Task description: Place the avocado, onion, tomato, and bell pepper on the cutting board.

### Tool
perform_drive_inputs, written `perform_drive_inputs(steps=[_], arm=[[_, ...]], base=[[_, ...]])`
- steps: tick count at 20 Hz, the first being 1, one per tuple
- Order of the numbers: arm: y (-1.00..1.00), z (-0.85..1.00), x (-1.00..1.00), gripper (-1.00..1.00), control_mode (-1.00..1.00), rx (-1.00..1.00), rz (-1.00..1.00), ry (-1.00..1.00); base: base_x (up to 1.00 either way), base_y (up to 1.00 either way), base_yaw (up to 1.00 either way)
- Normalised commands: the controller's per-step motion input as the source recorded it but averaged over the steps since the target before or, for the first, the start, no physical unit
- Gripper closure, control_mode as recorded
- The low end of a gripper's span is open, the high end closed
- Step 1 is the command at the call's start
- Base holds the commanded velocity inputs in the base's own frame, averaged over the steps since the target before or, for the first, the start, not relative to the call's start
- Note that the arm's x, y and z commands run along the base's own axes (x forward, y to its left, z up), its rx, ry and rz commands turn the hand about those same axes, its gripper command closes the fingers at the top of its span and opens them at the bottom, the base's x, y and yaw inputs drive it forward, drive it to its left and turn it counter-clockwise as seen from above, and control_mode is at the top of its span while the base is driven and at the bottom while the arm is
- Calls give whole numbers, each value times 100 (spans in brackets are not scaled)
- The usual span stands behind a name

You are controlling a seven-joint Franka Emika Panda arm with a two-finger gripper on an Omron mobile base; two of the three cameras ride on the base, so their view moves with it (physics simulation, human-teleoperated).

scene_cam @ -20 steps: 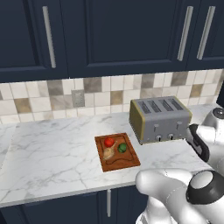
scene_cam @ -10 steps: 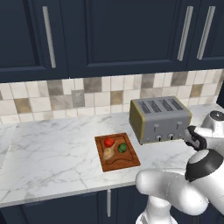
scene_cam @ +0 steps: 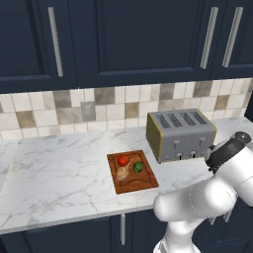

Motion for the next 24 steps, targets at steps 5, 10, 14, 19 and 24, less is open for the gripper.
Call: perform_drive_inputs(steps=[5, 10, 14, 19, 24], arm=[[-3, -12, 9, 100, -100, 0, 0, 0], [6, 67, 5, 100, -100, 5, -5, 1], [17, 93, -10, 100, -100, 7, -2, 7], [71, 36, -43, 100, -100, 10, 0, 8], [98, 11, -31, 100, -100, 8, 0, 12]], base=[[0, 0, 0], [0, 0, 0], [0, 0, 0], [0, 0, 0], [0, 0, 0]])
